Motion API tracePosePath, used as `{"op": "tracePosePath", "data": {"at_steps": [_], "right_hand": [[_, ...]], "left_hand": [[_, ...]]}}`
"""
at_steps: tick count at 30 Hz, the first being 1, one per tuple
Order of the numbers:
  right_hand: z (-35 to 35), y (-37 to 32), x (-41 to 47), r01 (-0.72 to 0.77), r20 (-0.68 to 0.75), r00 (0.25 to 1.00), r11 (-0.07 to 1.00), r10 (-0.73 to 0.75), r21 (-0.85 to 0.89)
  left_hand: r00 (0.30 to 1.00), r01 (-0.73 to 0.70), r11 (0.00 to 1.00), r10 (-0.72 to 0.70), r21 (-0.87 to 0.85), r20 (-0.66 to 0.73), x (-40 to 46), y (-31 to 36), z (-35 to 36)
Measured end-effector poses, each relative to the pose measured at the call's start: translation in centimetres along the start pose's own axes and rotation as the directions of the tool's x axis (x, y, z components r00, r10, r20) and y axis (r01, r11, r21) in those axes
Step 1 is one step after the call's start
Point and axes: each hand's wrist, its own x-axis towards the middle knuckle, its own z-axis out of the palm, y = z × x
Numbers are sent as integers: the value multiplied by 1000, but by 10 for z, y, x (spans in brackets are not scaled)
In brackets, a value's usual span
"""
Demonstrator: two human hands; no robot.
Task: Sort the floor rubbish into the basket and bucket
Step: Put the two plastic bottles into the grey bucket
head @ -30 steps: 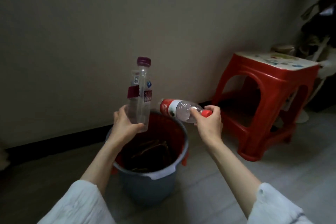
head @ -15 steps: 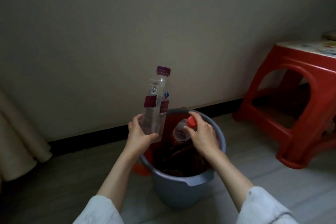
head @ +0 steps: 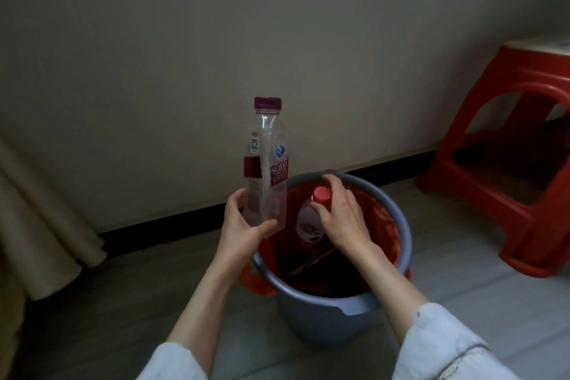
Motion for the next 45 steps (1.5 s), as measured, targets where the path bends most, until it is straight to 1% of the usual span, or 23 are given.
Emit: {"op": "tracePosePath", "data": {"at_steps": [2,5,9,13,17,21,23,25,27,28,29,30,31,32,33,34,35,36,37,39,43,45], "right_hand": [[-4,-1,-2,17,4,1000,1000,-17,16],[-10,-4,1,68,57,996,997,-69,20],[-10,-7,4,71,29,997,997,-73,39],[6,-9,-2,68,146,987,997,-71,24],[17,-7,-6,-19,207,978,1000,16,16],[26,-5,-13,-71,276,958,997,77,-34],[28,-5,-14,-68,336,937,994,92,-82],[22,-4,-15,-54,432,896,991,103,-126],[5,-1,-12,-92,499,857,991,129,-98],[-5,2,-8,-115,505,853,991,132,-66],[-16,4,-2,-127,482,868,992,122,-23],[-26,4,2,-130,426,899,991,102,36],[-36,1,5,-128,341,937,985,81,118],[-44,-1,7,-134,245,967,961,73,244],[-53,-8,7,-145,169,982,909,84,391],[-61,-16,5,-147,123,988,841,96,521],[-68,-23,4,-126,81,992,788,96,602],[-74,-27,2,-76,26,997,780,77,621],[-78,-29,1,-17,-31,998,797,45,604],[-84,-28,0,49,-104,994,814,14,578],[-89,-21,0,38,-121,992,810,41,586],[-89,-15,0,17,-150,985,826,82,564]], "left_hand": [[1000,5,1000,-5,-10,2,1,0,1],[1000,10,1000,-10,-29,-21,4,-4,6],[997,-10,1000,8,-25,-73,6,-8,14],[994,-50,999,50,3,-100,6,-9,19],[995,-18,998,11,-65,-101,10,-15,15],[996,-25,996,16,-90,-93,8,-15,13],[998,-30,995,24,-99,-63,5,-14,11],[999,-33,995,31,-90,-25,4,-13,8],[999,-42,997,42,-61,0,3,-11,5],[999,-53,998,53,-32,8,4,-10,4],[997,-74,997,74,-1,13,5,-9,4],[995,-103,994,102,29,17,7,-7,4],[990,-138,989,137,60,24,7,-6,4],[984,-174,980,171,93,38,7,-5,6],[977,-209,969,203,128,63,7,-3,8],[969,-241,957,229,163,88,6,-1,10],[961,-270,943,252,196,110,6,2,12],[953,-297,929,275,221,127,6,3,15],[945,-322,916,295,239,141,6,5,17],[932,-359,894,329,268,151,6,8,18],[926,-376,864,346,335,148,3,11,19],[927,-374,860,339,346,160,0,9,22]]}}
